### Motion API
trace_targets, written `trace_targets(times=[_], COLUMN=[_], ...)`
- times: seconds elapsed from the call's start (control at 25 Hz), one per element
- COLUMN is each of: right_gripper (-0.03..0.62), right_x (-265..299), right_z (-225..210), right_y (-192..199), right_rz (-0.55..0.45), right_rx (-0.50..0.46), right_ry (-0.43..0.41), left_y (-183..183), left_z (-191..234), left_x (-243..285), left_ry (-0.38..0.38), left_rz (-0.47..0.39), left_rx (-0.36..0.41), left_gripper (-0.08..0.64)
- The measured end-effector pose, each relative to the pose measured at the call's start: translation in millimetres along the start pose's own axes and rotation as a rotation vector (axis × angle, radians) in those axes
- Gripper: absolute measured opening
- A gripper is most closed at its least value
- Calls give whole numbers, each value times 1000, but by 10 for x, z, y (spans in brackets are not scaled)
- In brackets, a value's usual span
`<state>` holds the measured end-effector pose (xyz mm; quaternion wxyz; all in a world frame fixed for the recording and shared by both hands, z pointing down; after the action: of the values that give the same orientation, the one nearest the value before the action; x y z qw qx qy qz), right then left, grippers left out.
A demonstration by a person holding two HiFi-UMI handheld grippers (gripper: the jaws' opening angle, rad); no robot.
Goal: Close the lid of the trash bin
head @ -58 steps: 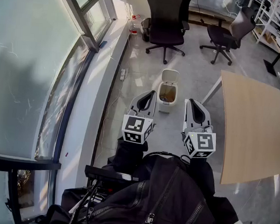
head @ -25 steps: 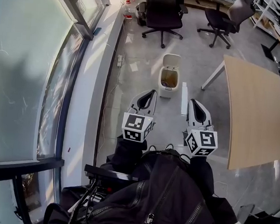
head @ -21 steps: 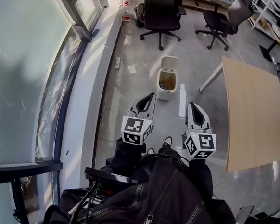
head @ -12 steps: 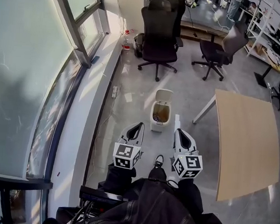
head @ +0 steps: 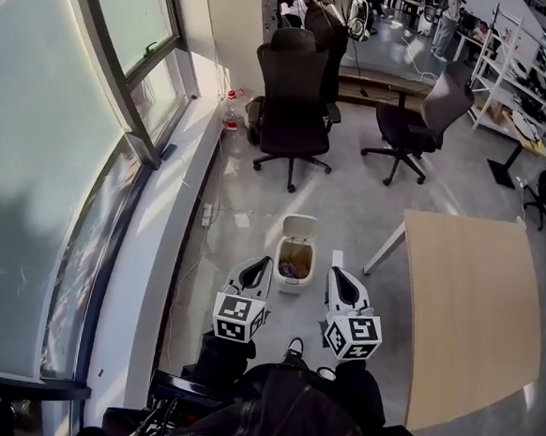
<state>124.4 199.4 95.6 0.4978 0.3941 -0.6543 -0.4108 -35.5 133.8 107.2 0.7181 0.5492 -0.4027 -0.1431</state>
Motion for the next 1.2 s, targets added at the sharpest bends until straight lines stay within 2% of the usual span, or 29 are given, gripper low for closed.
trace_targets(times=[0.32, 0.6, 0.8, 1.2], right_gripper=[5, 5, 5, 5], right_x=[413, 801, 1143, 1825], right_z=[-616, -807, -715, -505], right_y=[-50, -139, -135, 391], right_rz=[42, 78, 94, 259], right_rx=[21, -9, -32, -81], right_ry=[-24, -138, -213, -259], left_y=[-205, -288, -157, 467], left_z=[-174, -149, 68, 607], left_x=[795, 1207, 1385, 1602], left_ry=[31, -3, -17, -43], left_rz=[49, 90, 126, 237], left_rx=[24, 3, -35, -125], left_gripper=[2, 2, 2, 2])
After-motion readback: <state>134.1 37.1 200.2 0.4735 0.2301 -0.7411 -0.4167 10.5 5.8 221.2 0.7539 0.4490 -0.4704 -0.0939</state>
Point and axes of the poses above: the fingertips, and each gripper's own axes: x forward along the fingers, z to its left, y out of its underside, the point moved 3 cm from there along -x, backward along the fingers, and after that the axes turned 13 degrees about z, right-handed, at the moved point
